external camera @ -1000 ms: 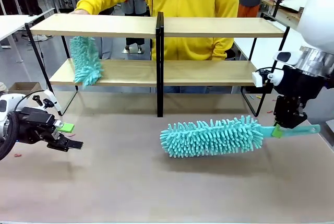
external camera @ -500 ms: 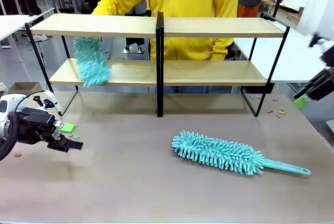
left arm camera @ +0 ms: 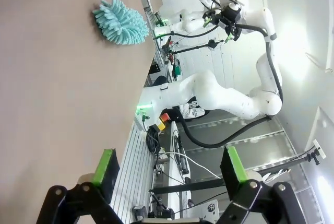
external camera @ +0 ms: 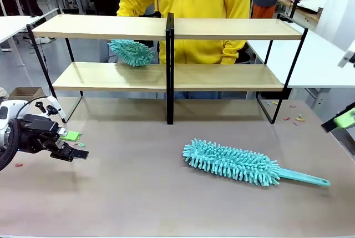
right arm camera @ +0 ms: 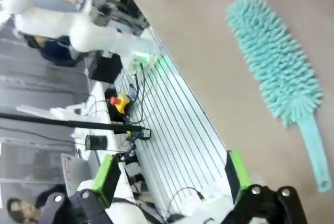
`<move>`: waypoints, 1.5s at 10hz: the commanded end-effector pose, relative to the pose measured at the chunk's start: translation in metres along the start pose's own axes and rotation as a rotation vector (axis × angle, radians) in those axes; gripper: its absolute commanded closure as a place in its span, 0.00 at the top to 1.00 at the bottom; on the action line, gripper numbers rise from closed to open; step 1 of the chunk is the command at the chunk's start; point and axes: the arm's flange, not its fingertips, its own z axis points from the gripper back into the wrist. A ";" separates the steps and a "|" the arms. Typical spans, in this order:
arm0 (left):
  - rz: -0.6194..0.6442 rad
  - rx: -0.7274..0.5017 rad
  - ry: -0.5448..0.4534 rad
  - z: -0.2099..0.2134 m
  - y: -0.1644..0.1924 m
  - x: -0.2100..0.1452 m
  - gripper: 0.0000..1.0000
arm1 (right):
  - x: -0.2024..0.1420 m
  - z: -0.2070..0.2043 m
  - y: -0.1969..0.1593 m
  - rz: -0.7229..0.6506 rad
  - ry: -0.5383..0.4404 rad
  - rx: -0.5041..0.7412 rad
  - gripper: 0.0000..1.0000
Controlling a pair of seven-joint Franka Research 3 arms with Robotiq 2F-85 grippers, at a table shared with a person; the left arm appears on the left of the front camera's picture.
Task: Clean the shelves.
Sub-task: Place the Duster on the table.
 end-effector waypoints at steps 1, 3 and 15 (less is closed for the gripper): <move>0.012 -0.014 -0.002 -0.001 -0.005 -0.002 1.00 | 0.007 0.014 -0.005 0.090 0.007 0.015 1.00; 0.012 -0.014 -0.002 -0.001 -0.005 -0.002 1.00 | 0.007 0.014 -0.005 0.090 0.007 0.015 1.00; 0.012 -0.014 -0.002 -0.001 -0.005 -0.002 1.00 | 0.007 0.014 -0.005 0.090 0.007 0.015 1.00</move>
